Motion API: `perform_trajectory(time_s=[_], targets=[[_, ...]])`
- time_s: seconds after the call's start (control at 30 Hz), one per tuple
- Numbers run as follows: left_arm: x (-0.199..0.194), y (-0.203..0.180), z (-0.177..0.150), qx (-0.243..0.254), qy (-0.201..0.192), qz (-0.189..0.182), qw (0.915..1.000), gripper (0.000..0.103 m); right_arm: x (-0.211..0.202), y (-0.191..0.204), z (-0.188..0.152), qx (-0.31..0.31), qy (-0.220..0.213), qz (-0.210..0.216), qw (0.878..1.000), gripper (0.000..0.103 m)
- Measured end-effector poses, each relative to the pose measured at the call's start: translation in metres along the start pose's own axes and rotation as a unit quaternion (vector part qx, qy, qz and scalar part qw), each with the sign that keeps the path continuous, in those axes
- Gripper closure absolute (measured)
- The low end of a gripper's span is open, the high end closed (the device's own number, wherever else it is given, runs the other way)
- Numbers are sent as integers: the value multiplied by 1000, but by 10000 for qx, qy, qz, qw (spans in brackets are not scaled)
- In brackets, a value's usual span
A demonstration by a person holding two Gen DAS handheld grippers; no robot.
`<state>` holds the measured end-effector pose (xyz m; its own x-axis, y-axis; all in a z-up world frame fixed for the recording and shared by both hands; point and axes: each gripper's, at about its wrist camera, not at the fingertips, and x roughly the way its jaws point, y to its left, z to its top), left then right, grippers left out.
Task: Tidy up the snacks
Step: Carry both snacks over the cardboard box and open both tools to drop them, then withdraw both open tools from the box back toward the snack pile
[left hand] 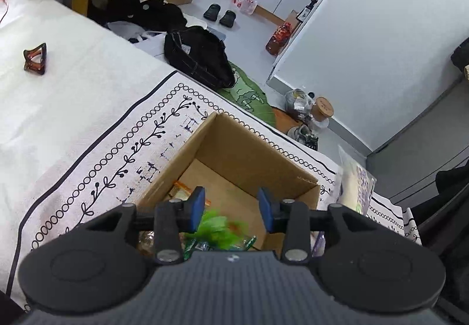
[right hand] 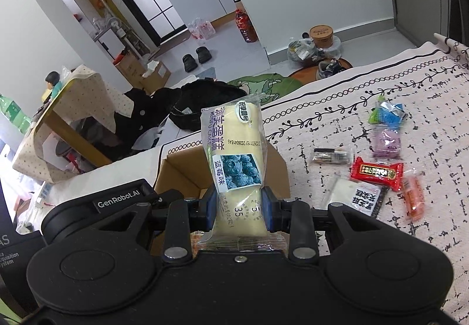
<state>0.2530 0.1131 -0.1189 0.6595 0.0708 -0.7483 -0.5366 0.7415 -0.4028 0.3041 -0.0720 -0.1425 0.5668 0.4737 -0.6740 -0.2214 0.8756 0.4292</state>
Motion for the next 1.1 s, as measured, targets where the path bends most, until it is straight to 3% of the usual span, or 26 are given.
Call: perform_trajectory(time_s=[0.17,0.23,0.3,0.67,1.1], targets=[[2,8,3,-289,47,70,9995,49,1,6,9,-100,27,-10,9999,68],[4,7,4,-318,73,95,9994,46,-2,9,12,-219,-33,-6,9998,47],[4,7,4,-301,74,82,9995,45,-8,7,13,-268,-161,-80,9995,41],[4,-2,-7,-53,203,79,9997,25,-31,-33,2,-119,-178,-597,9980,31],[-9,-43,-32,686,285,-50,9972,13,-73,-68,1,4,-430,-808,9958,17]])
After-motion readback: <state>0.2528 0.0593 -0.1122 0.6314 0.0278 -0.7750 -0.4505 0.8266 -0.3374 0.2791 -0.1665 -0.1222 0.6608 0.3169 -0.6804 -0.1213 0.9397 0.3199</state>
